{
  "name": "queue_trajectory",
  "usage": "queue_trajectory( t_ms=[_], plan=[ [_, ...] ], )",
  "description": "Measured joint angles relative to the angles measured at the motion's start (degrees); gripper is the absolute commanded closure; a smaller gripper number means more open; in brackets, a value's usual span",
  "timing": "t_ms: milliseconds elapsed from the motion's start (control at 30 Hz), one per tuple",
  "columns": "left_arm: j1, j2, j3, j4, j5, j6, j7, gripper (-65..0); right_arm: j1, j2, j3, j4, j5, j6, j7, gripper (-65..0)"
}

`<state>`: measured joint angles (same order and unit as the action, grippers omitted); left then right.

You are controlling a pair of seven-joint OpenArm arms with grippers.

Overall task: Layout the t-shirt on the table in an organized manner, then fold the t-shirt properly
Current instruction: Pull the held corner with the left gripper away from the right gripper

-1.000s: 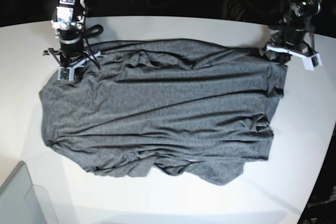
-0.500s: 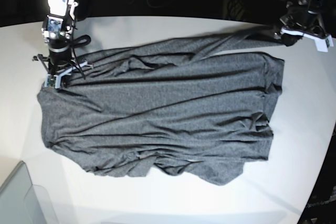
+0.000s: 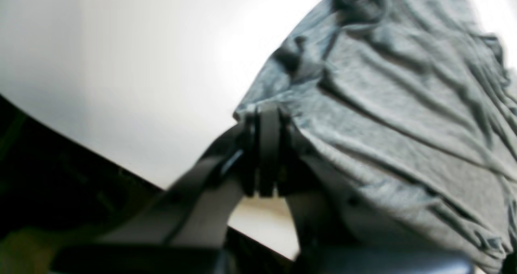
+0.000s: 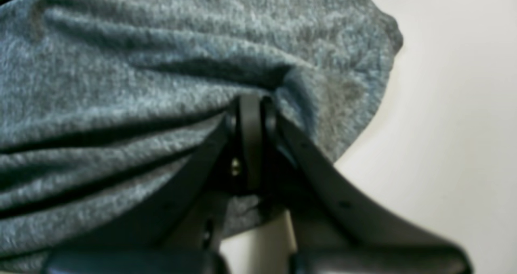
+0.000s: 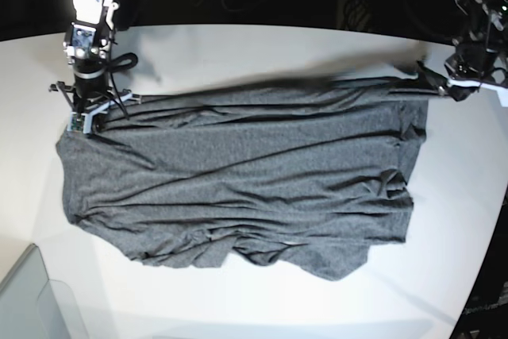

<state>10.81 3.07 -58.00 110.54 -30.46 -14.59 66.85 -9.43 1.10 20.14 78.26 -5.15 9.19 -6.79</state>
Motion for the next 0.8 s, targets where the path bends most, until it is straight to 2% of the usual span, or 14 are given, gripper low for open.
queue_trajectory(
  t_ms=[167, 333, 433, 533, 667, 800],
  plan=[
    [-1.11, -0.04, 0.07, -4.24, 2.67, 0.0, -0.42, -7.0, 0.0, 0.02, 0.07, 0.0, 0.0, 0.0, -0.04, 0.0],
    [-1.79, -1.57, 0.04, -11.82, 3.54, -0.04, 0.22, -22.3, 0.0, 0.04, 0.07, 0.07, -0.02, 0.0, -0.04, 0.0],
    [-3.61, -3.67, -0.5, -15.45, 3.48, -0.13, -1.22, -27.9, -0.5, 0.11, 0.07, 0.22, 0.0, 0.0, -0.02, 0.0],
    [-3.82, -4.17, -0.42, -15.21, 2.86, -0.2, -0.94, -28.2, -0.79, 0.0, 0.11, 0.44, 0.0, 0.0, 0.0, 0.0],
    [-1.77, -2.84, -0.44, -7.56, 2.89, -0.17, -0.7, -28.4, -0.79, 0.0, 0.11, 0.44, 0.0, 0.0, 0.02, 0.0],
    [4.15, 1.81, 0.76, 0.61, -0.09, -0.09, -0.52, -28.4, -0.79, -0.02, 0.11, 0.46, 0.02, -0.02, 0.04, 0.0]
  ],
)
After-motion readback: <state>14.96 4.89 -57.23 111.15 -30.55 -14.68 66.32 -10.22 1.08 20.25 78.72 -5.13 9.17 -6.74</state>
